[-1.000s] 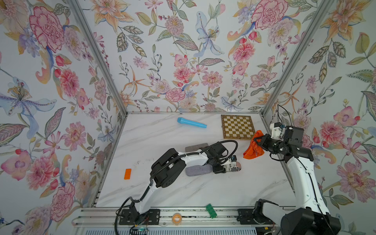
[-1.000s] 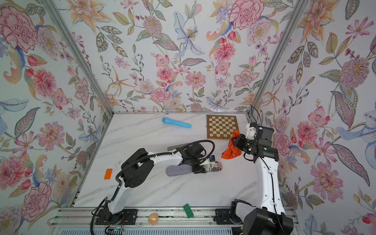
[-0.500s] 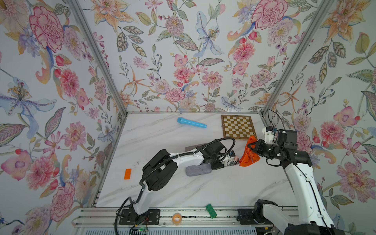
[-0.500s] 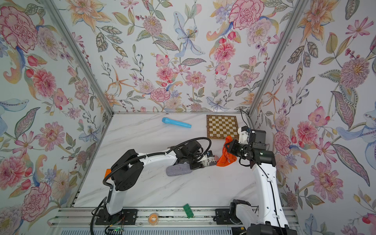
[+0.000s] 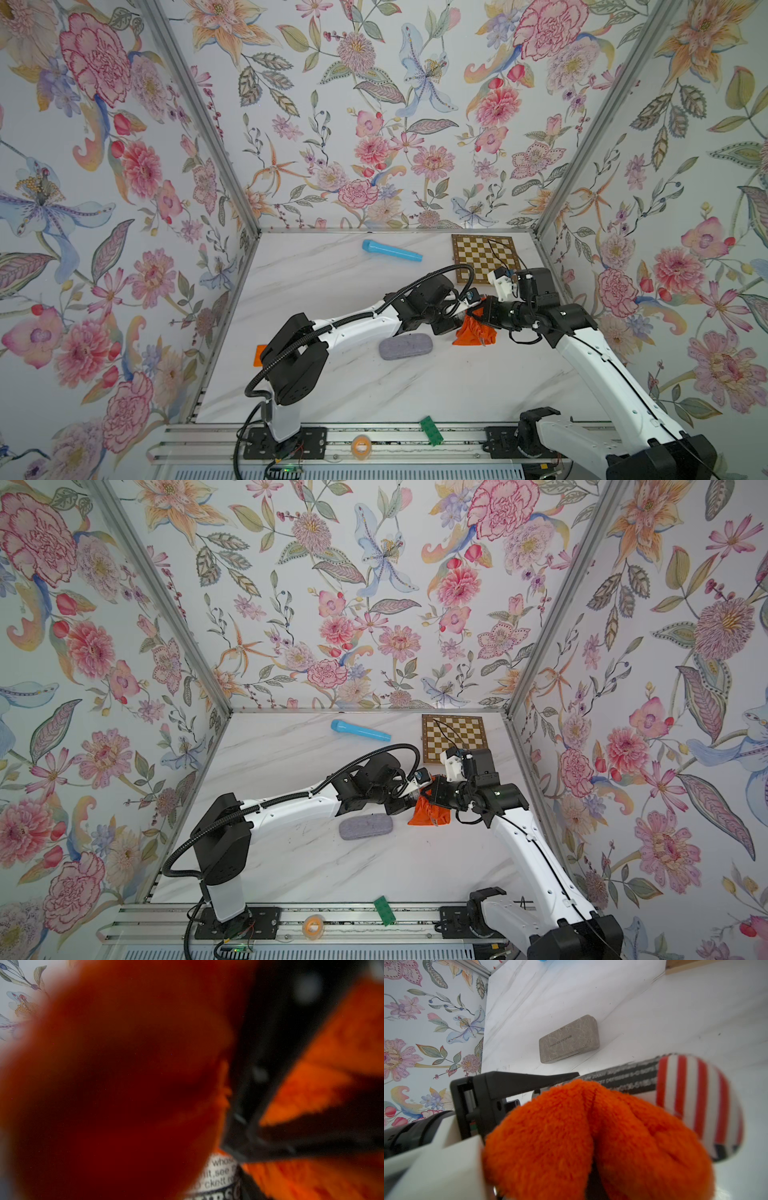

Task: Wipe the eyeglass case
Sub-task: Wipe the dirt from the eyeglass case.

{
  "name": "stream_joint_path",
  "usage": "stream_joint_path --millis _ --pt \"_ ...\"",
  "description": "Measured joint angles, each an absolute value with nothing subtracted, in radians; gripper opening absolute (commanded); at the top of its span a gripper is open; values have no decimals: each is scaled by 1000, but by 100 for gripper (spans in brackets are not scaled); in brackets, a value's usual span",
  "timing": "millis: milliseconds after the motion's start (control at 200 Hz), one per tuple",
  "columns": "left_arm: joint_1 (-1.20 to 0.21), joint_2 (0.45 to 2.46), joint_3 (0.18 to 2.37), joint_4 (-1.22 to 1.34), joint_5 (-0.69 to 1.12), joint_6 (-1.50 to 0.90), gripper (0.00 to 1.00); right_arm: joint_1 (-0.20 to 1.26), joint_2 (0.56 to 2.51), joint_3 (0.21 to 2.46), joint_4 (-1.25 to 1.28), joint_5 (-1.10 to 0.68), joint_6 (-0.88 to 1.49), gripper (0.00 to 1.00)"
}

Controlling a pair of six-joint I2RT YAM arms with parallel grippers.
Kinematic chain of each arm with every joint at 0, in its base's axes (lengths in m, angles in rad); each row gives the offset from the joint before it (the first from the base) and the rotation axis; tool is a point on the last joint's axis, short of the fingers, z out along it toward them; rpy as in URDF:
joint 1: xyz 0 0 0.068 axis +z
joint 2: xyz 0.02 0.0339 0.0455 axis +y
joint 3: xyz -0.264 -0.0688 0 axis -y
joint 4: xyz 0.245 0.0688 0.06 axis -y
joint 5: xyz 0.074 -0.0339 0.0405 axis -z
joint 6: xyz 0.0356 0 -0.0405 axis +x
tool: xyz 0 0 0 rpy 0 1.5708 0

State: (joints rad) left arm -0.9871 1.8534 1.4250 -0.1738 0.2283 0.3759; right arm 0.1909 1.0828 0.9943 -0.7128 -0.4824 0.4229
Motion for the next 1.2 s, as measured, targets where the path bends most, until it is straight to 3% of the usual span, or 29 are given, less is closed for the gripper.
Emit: stream_joint_path --millis 170,415,691,906,1196 --pt "-995 1792 1382 -171 220 376 34 90 1104 1071 -757 -473 373 0" --pt "-997 1767 1372 -186 204 376 34 281 1140 1088 -697 -466 388 0" --pt "-1006 1756 1368 -162 204 374 34 119 1164 1131 -694 -546 379 0" --pt "-1000 1708 1335 -184 196 357 34 259 1145 1035 -508 -627 484 0" --pt "-1015 1705 1330 -159 199 352 34 72 1153 1055 -533 -691 462 0"
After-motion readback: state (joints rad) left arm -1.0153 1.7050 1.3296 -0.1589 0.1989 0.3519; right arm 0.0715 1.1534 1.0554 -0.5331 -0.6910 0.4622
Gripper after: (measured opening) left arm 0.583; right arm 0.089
